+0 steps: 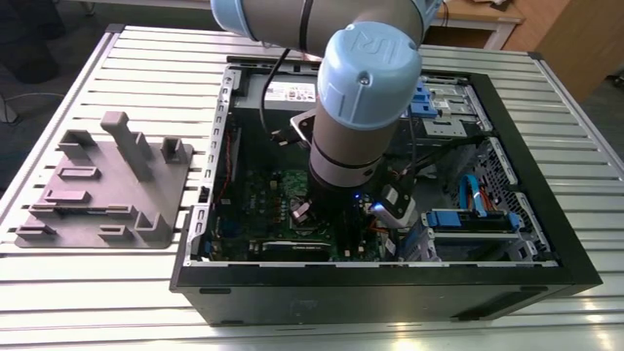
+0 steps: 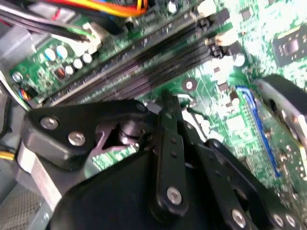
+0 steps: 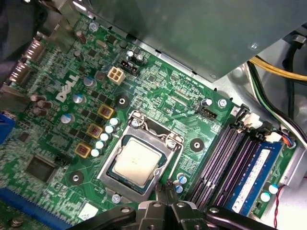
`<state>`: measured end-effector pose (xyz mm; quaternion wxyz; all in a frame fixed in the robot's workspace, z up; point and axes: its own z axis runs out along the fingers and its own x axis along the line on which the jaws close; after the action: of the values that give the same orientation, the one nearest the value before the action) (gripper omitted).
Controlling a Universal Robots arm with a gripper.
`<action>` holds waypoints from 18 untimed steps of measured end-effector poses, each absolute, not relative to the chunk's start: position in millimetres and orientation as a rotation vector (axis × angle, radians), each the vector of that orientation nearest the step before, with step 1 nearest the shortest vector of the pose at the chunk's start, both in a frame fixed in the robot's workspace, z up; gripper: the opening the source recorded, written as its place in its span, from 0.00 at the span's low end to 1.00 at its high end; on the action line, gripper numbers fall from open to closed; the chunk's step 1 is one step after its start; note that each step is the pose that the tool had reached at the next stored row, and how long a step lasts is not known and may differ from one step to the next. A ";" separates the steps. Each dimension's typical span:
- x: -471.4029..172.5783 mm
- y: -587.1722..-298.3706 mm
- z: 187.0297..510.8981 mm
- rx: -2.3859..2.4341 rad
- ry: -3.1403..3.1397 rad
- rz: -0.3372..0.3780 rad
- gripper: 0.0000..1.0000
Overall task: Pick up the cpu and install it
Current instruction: 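Install the first cpu locking lever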
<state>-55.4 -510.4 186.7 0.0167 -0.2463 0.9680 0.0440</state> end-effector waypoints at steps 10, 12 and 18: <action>-61.9 -510.4 190.3 -0.764 3.005 0.136 0.11; -62.0 -510.4 194.0 -0.764 3.005 0.135 0.11; -61.8 -510.5 205.5 -0.765 3.005 0.135 0.11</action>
<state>-61.8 -510.5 205.5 0.0188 -0.2463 0.9680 0.0434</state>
